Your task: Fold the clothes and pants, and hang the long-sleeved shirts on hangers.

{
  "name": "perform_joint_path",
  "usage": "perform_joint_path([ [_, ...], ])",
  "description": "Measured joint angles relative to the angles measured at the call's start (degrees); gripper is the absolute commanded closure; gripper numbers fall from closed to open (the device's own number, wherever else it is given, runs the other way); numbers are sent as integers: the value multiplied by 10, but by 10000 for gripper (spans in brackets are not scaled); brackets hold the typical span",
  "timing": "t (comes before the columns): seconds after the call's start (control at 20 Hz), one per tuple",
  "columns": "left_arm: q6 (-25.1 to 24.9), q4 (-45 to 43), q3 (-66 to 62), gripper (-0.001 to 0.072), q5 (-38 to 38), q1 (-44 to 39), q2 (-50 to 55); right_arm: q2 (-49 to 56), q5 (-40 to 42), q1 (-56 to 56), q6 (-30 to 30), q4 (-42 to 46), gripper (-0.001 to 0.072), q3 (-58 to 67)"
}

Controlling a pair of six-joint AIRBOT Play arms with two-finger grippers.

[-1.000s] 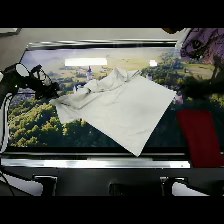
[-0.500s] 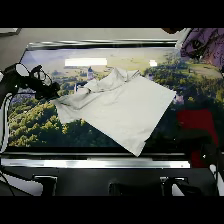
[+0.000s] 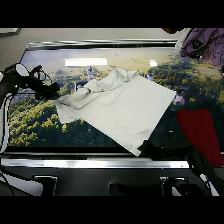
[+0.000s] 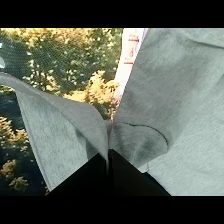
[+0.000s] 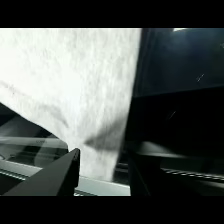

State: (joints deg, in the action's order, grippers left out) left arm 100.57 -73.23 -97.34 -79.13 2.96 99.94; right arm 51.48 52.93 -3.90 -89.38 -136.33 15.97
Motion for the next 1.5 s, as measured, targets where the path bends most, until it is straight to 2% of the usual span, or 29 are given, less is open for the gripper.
perform_joint_path([
  [0.05, 0, 0, 0, 685, 0, 0, 0, 7, -17, -17, 9, -7, 367, 0],
  [0.1, 0, 0, 0, 685, 0, 0, 0, 16, -36, -37, 18, -17, 468, -1],
  [0.15, 0, 0, 0, 685, 0, 0, 1, 26, -54, -56, 22, -21, 638, -1],
  [0.2, 0, 0, 0, 686, 0, 0, 1, 33, -68, -71, 28, -24, 681, 0],
  [0.4, -1, 0, -8, 688, 0, 5, -8, 27, -110, -95, 19, -20, 685, 63],
  [0.65, -13, 0, -81, 688, 38, 30, -78, 5, -106, -40, 11, 49, 686, 315],
  [0.95, -30, -4, -174, 687, 117, 64, -254, -6, 8, 11, 9, 146, 685, 696],
  [1.1, -36, -17, -187, 687, 139, 70, -360, -30, 62, 16, 10, 183, 685, 835],
  [1.3, -40, -49, -193, 688, 153, 73, -466, -74, 94, 18, 41, 220, 685, 920],
  [1.5, -40, -64, -187, 689, 159, 74, -494, -61, 112, 19, 75, 255, 684, 942],
])
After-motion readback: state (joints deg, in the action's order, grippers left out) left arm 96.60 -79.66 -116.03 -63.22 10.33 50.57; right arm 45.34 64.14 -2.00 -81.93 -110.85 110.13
